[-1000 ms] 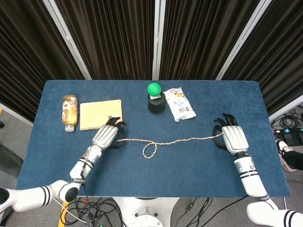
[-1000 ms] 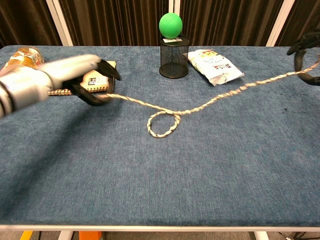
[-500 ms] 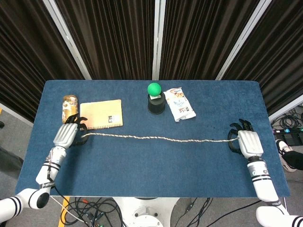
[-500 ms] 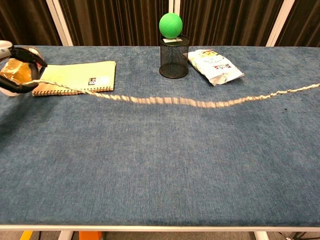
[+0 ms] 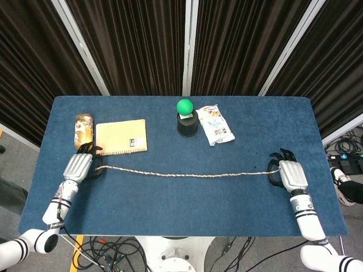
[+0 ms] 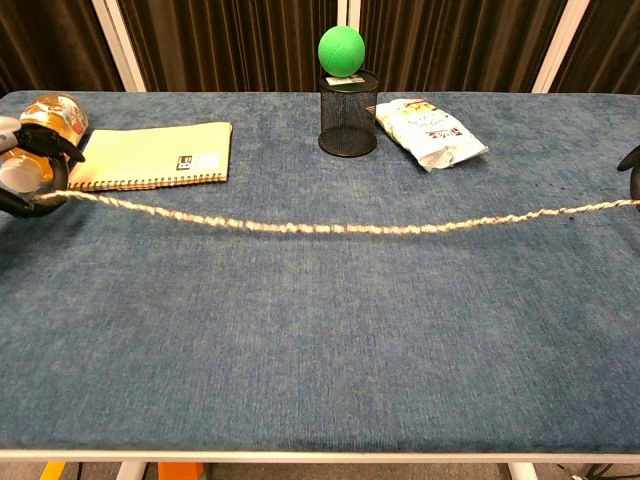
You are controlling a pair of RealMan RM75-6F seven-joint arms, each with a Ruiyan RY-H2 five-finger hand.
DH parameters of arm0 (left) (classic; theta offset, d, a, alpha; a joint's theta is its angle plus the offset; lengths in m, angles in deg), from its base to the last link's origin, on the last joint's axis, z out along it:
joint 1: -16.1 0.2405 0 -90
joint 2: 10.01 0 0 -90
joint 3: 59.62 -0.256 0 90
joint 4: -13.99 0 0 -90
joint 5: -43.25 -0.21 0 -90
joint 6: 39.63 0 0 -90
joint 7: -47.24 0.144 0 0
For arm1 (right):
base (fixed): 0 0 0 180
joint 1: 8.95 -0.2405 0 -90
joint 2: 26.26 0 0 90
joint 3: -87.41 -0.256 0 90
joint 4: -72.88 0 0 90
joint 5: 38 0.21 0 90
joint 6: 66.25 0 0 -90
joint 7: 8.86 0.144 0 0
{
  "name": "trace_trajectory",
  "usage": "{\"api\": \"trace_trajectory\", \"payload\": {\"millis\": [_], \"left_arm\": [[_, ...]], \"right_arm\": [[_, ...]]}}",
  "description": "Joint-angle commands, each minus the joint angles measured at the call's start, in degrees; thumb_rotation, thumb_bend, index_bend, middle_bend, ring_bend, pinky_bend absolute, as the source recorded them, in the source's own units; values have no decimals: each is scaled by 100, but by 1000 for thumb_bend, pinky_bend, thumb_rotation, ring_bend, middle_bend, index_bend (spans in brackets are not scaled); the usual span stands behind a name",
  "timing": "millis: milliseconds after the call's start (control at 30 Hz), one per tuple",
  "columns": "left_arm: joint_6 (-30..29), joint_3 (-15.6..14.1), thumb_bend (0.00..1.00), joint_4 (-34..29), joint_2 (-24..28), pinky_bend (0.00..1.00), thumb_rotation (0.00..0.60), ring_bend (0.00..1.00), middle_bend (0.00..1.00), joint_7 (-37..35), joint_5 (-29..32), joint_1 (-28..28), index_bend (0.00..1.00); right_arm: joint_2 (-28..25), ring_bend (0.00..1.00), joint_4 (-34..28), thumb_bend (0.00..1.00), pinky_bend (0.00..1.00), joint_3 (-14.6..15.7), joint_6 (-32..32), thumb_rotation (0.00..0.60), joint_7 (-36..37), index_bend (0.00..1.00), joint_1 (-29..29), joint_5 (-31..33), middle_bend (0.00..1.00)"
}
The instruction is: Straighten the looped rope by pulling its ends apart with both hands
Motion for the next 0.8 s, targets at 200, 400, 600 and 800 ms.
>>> {"api": "trace_trajectory", "payload": {"millis": [200,400,600,800], "left_arm": [[23,-70,348,107,-97,20,600,24,167,194,-137,41,279],[-302,53,227,-338,273,18,600,24,129,588,32,239,155],[-1105,123,189,-1090,1041,18,600,24,129,725,-20,712,155],[-1842,-21,186,-1706,1700,17,600,24,130,815,-184,1283,168]], "right_arm": [[94,0,60,308,0,36,91,600,-78,110,8,-6,89],[-258,0,-402,305,0,-35,-298,600,-127,0,157,-166,66],[-976,0,-1042,306,0,55,-1014,600,78,0,594,-624,68],[-1505,0,-1474,305,0,283,-1759,600,252,25,1136,-1082,72]]}}
